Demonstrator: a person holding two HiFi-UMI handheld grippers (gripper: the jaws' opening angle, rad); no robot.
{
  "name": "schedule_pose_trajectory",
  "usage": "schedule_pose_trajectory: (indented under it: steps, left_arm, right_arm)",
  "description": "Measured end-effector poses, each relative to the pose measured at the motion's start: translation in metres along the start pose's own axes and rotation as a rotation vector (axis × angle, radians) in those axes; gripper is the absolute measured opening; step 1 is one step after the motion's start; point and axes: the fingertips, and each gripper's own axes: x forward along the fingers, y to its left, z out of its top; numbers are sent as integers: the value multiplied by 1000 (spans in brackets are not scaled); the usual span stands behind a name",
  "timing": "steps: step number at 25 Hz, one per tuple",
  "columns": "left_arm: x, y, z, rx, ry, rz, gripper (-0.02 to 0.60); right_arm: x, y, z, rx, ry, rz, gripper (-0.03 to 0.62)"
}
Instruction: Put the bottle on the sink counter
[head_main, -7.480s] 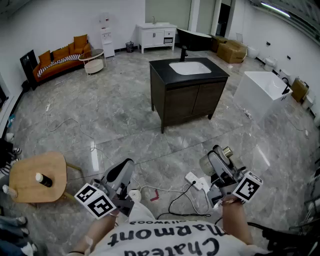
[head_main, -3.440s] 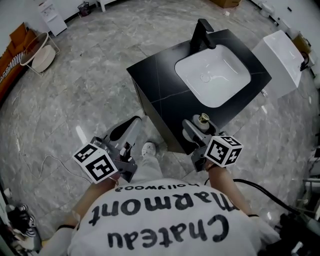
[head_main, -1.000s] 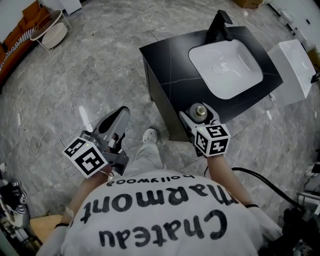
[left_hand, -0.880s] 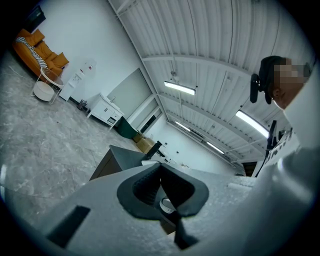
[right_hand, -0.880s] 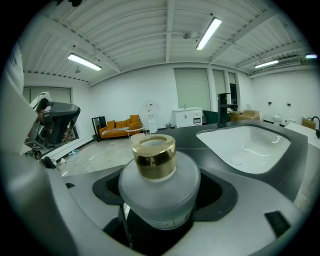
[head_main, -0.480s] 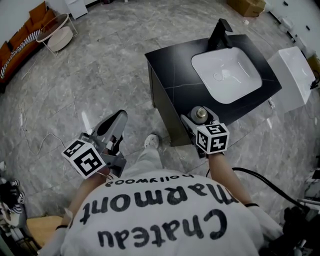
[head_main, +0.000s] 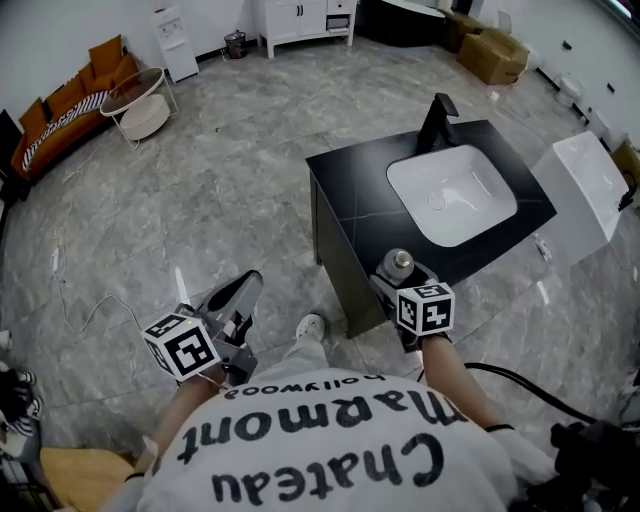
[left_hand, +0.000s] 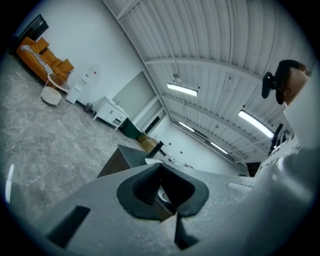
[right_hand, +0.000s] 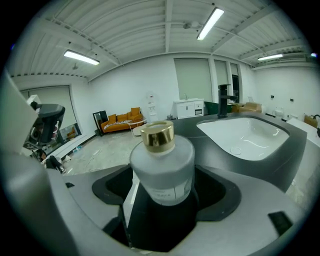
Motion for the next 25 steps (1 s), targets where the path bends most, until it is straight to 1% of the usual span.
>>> schedule_pose_trajectory:
  steps: [2, 4, 7, 11, 12, 13, 14, 15, 17, 20, 22, 25]
  left_arm:
    - [-5, -4, -17, -15, 60, -24, 15]
    - [-13, -11, -27, -3, 73, -32, 15]
    - [-28, -21, -39, 3, 67, -43, 15]
    - [-48, -34, -74, -2, 105, -45, 15]
    - [-53, -36, -83, -15, 115, -39, 15]
    - [-57, -38, -90, -34, 123, -35, 15]
    - [-61, -42, -96, -53, 131, -33, 15]
    - [-65, -48, -101, -67, 141, -37, 15]
    - [-68, -62, -108, -69, 164, -57, 15]
    - [-71, -81, -102, -47, 172, -91, 15]
    - [-72, -93, -86, -34, 149, -121, 15]
    - [-75, -117, -58, -16, 100, -180, 15]
  right_arm:
    - [-12, 0, -10, 17, 8, 4, 345]
    - [-26, 2, -22, 52, 9, 20, 344]
    - [-48, 12, -38, 157, -12, 70, 344]
    - [-76, 28, -69, 301, 0, 112, 343]
    - [-83, 33, -77, 349, 14, 120, 320]
    - [-90, 39, -84, 401, 28, 129, 213]
    - [-97, 45, -88, 449, 39, 142, 71]
    - [-104, 50, -90, 489, 44, 160, 63]
    - [-120, 58, -86, 538, 40, 197, 63]
    - [-146, 63, -60, 553, -9, 214, 63]
    - [-171, 65, -33, 534, -92, 190, 62]
    - [-214, 65, 11, 454, -249, 111, 45]
